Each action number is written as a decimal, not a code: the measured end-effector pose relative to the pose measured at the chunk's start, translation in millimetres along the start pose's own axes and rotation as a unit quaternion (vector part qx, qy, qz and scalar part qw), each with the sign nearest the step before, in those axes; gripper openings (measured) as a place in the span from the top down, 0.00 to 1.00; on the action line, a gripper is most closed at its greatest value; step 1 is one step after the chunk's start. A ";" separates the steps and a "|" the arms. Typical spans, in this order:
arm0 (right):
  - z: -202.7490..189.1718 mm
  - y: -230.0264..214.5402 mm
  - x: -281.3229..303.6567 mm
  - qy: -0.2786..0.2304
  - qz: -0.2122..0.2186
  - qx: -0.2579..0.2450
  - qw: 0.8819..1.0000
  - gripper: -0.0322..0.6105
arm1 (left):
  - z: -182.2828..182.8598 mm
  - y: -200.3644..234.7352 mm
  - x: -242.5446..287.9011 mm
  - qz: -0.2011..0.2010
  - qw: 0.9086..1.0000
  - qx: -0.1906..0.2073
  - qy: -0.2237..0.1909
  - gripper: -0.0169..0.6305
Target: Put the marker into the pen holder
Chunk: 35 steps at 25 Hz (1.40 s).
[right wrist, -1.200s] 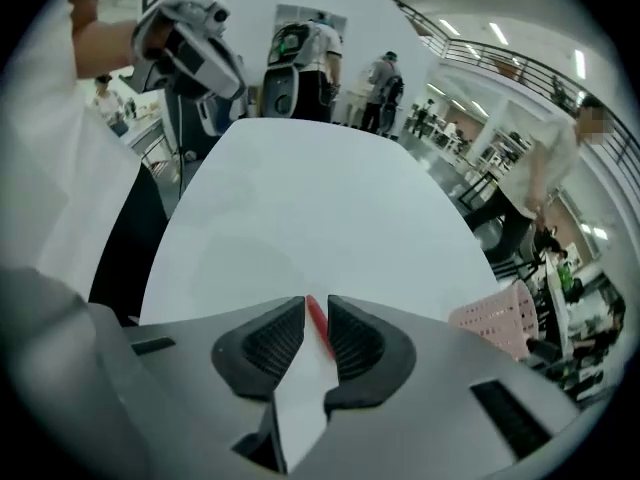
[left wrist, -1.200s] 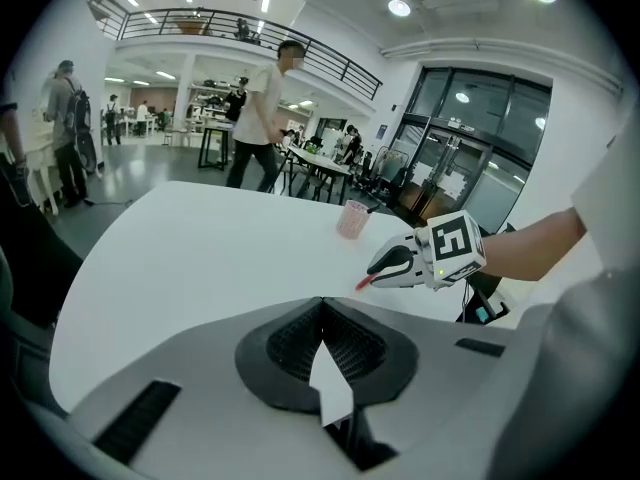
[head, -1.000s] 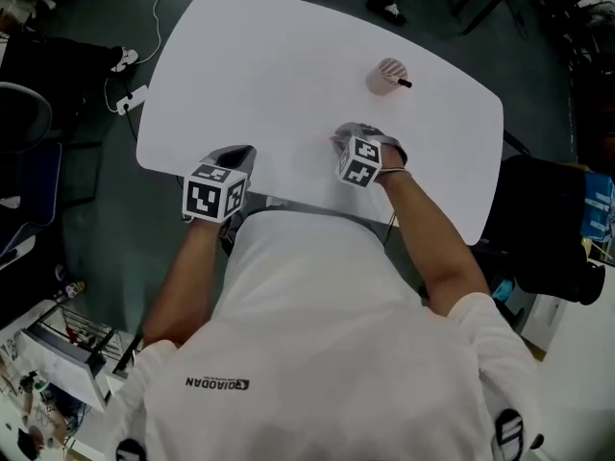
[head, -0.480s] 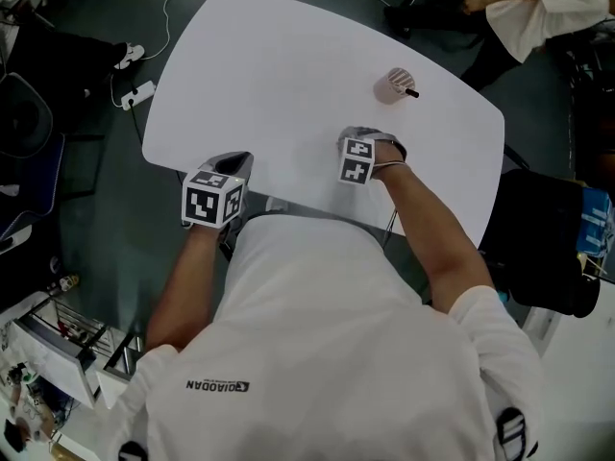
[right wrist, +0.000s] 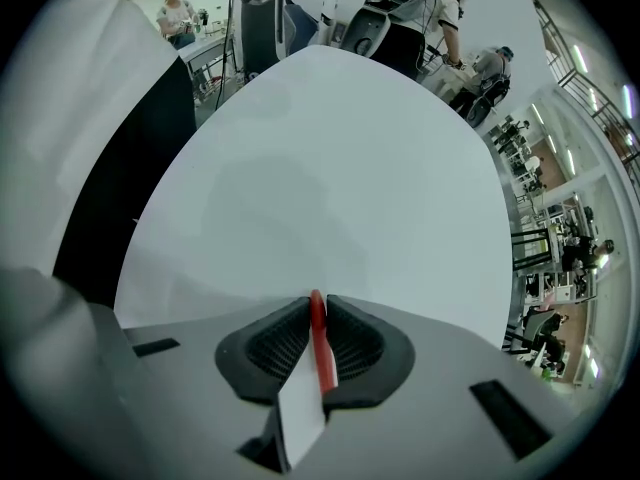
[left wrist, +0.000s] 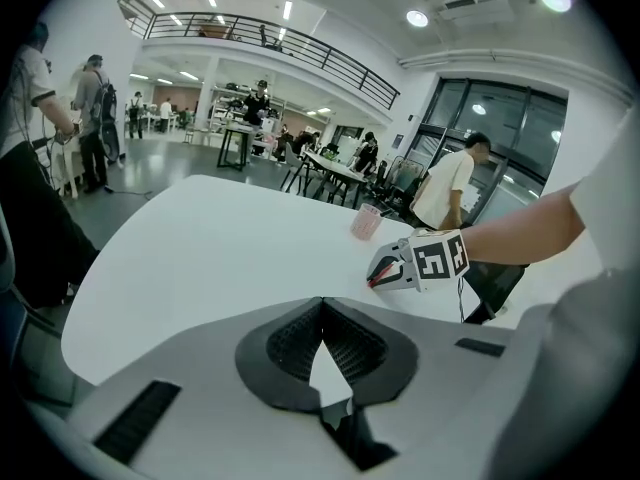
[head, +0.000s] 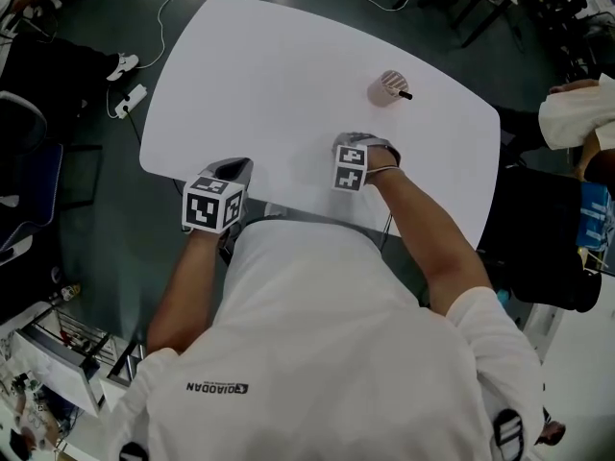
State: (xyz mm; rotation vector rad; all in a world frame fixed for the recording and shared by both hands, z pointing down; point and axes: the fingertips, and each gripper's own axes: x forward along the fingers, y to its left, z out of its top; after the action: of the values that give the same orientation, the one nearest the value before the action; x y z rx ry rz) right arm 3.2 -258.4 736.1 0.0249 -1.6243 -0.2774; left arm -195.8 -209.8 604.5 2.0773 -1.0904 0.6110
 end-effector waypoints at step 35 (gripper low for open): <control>-106.6 -99.8 -171.3 -0.384 -0.113 0.641 0.656 0.85 | 27.2 -44.8 35.5 -0.041 0.998 0.051 0.009 0.93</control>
State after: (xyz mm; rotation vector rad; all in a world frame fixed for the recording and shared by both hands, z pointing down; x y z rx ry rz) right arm 106.3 -341.1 553.9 1.3716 -2.3393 0.8676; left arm -136.8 -230.8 594.6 2.1887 -0.9771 0.6561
